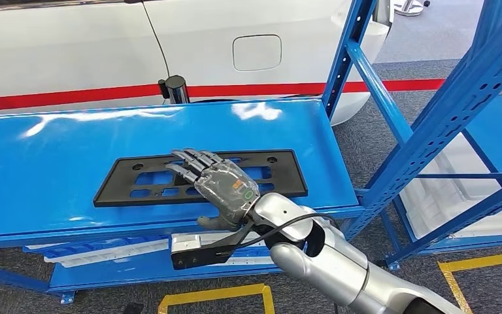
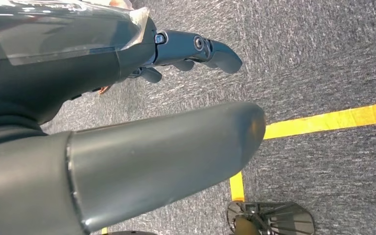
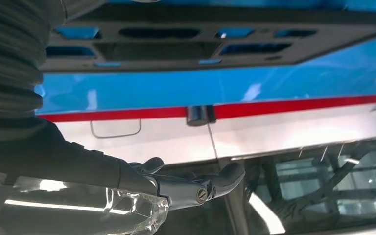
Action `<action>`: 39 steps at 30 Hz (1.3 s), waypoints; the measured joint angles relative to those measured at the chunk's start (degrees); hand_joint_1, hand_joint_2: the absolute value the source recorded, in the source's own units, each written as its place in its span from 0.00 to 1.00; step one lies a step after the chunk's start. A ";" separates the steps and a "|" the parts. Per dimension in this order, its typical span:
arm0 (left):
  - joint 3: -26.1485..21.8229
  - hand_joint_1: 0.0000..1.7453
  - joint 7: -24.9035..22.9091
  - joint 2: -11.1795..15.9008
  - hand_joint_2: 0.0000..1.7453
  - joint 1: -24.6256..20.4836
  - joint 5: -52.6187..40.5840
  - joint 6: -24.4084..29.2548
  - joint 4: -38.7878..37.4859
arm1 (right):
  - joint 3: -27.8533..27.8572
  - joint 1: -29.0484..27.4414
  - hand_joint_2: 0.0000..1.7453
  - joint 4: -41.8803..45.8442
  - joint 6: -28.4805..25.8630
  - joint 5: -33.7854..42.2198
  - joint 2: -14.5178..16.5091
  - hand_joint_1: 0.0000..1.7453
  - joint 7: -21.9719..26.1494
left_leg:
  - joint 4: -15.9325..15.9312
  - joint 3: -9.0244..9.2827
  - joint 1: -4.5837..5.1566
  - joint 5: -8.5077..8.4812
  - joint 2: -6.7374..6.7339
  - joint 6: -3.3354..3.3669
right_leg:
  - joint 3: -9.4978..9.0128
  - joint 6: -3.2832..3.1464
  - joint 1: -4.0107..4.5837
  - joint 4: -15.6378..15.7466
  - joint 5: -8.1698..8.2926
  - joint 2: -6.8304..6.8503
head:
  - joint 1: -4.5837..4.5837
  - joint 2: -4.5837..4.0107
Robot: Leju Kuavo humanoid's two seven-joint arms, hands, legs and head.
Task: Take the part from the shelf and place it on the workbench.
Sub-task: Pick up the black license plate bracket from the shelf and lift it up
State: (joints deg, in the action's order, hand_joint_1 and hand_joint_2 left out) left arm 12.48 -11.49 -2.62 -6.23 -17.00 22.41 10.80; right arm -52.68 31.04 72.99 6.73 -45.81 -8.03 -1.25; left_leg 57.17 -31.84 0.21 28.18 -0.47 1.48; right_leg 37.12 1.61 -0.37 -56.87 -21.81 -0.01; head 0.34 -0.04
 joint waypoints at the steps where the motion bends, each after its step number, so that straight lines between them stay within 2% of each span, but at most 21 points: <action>1: 0.00 0.00 0.02 -0.05 0.00 0.01 0.02 0.07 0.00 | -0.42 0.20 1.00 -0.61 0.00 0.04 0.33 0.00 0.08 | 0.00 0.00 0.00 0.00 0.00 0.00 | 0.00 0.00 0.00 0.00 0.00 0.00 | 0.00 0.00; 12: -0.10 0.00 0.20 -0.68 0.00 0.31 0.52 0.72 0.00 | -4.44 2.52 1.00 -5.09 2.87 1.95 3.01 0.00 0.13 | 0.00 -0.01 0.00 0.01 0.00 0.00 | 0.00 -0.03 0.00 0.00 -0.02 0.00 | 0.01 0.00; 18: -0.22 0.00 0.61 -1.30 0.00 0.33 0.20 1.20 0.00 | -6.17 3.40 1.00 -13.84 -3.70 1.17 5.43 0.00 -0.12 | 0.00 0.01 0.00 0.01 0.01 0.00 | -0.01 -0.04 -0.01 0.00 -0.03 0.00 | 0.00 0.00; 27: -1.14 0.00 0.85 -1.56 0.00 0.76 0.55 2.73 -0.10 | -6.30 4.89 1.00 -29.70 -8.61 0.89 9.83 0.00 0.22 | 0.00 0.01 -0.04 0.01 0.01 -0.01 | -0.01 -0.05 0.01 -0.01 -0.03 0.00 | 0.01 0.00; 33: -1.60 0.00 0.88 -1.56 0.00 0.91 0.47 2.84 -0.13 | -6.21 5.27 1.00 -33.94 -10.16 0.56 11.25 0.00 -0.07 | 0.00 0.05 -0.03 0.01 0.00 -0.01 | -0.03 -0.05 0.01 0.00 -0.03 0.00 | 0.01 0.00; 39: -1.67 0.00 1.09 -1.56 0.00 0.91 -0.33 3.21 -0.13 | -5.04 5.28 1.00 -38.23 -15.00 -1.27 12.52 0.00 -1.19 | 0.00 0.17 -0.03 0.09 0.00 -0.11 | -0.15 -0.06 0.00 0.01 -0.03 -0.01 | 0.01 0.00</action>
State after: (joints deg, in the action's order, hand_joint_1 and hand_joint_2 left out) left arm 10.81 -10.39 -4.17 -5.32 -17.33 25.62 10.67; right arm -57.72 36.32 34.76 -8.26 -47.08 4.49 -2.44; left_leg 57.17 -31.67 0.18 28.26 -0.47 1.37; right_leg 36.97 1.56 -0.37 -56.86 -21.84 -0.01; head 0.35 -0.04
